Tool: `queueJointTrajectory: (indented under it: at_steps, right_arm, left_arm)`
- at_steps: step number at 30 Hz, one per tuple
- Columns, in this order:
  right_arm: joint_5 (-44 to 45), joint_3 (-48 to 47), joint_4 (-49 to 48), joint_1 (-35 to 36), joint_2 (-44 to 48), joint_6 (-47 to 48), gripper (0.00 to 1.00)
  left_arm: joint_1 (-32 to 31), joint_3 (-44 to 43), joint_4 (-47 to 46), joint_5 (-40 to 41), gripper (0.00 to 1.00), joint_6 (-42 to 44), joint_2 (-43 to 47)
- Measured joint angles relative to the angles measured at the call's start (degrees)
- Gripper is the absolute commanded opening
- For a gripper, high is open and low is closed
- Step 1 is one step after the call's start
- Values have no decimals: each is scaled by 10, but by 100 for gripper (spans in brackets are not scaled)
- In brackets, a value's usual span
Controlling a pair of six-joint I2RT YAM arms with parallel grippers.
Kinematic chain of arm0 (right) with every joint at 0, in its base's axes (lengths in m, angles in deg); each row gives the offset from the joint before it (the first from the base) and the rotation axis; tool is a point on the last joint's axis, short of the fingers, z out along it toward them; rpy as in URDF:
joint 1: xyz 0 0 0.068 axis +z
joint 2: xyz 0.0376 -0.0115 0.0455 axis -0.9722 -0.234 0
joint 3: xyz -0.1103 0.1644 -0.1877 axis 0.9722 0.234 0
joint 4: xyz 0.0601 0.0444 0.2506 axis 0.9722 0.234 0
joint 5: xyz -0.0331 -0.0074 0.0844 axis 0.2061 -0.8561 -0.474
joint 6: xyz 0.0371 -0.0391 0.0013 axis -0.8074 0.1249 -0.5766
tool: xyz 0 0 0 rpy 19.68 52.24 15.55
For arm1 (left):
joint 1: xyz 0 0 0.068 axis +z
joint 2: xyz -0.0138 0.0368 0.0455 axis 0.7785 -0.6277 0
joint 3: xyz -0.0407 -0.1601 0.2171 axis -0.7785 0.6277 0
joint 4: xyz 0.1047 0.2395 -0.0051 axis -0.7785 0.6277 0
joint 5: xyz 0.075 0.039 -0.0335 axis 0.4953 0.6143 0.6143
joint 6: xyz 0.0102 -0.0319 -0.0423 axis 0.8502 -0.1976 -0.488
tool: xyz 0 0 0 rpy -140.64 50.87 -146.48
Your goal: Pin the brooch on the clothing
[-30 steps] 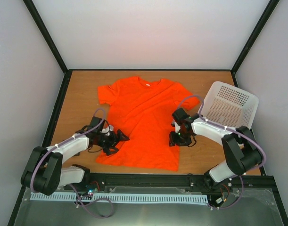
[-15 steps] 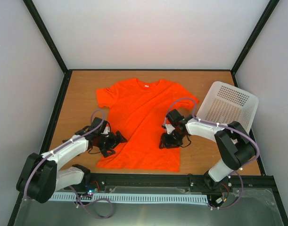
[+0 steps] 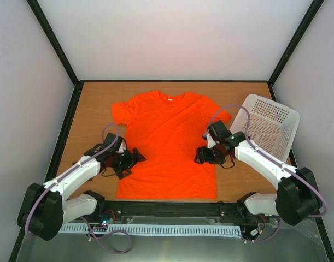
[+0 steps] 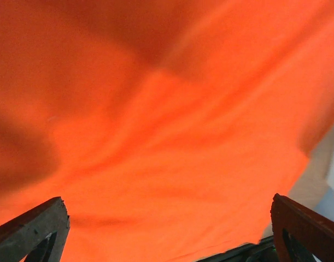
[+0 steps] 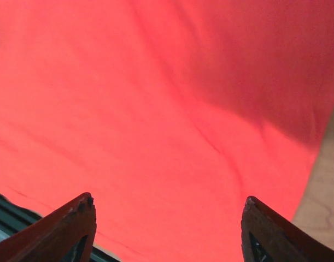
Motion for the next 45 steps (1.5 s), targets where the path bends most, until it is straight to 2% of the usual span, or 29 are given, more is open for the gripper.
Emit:
queueJointTrajectory:
  at_steps: [3,8,11,13,18,23,25,31,35,40,45]
  right_arm:
    - [-2,-56,1,1,10,17,74]
    - [37,-209,-12,-23,-101,39,76]
    - [64,-278,-26,-61,-174,43,72]
    - [84,-330,-27,-87,-226,43,67]
    - [115,-467,-31,-131,-350,35,58]
    - [124,-590,-16,-158,-455,36,43]
    - [128,-640,-2,-168,-499,37,41]
    - [134,-707,24,-182,-581,46,39]
    - [134,-712,32,-182,-608,48,38]
    - [152,-724,38,-182,-640,47,38]
    - [208,-771,38,-185,-675,55,38]
  left_arm:
    - [4,-57,10,19,100,21,16]
    - [58,-173,-38,33,100,70,-29]
    - [103,-250,-66,42,100,103,-123]
    - [120,-312,-70,46,100,128,-198]
    - [135,-516,-72,46,100,197,-390]
    - [137,-651,-75,47,100,249,-504]
    - [138,-691,-74,47,100,268,-542]
    - [146,-772,-70,51,100,302,-649]
    - [158,-776,-64,49,100,306,-691]
    - [178,-794,-55,43,100,316,-716]
    - [199,-817,-54,49,100,334,-737]
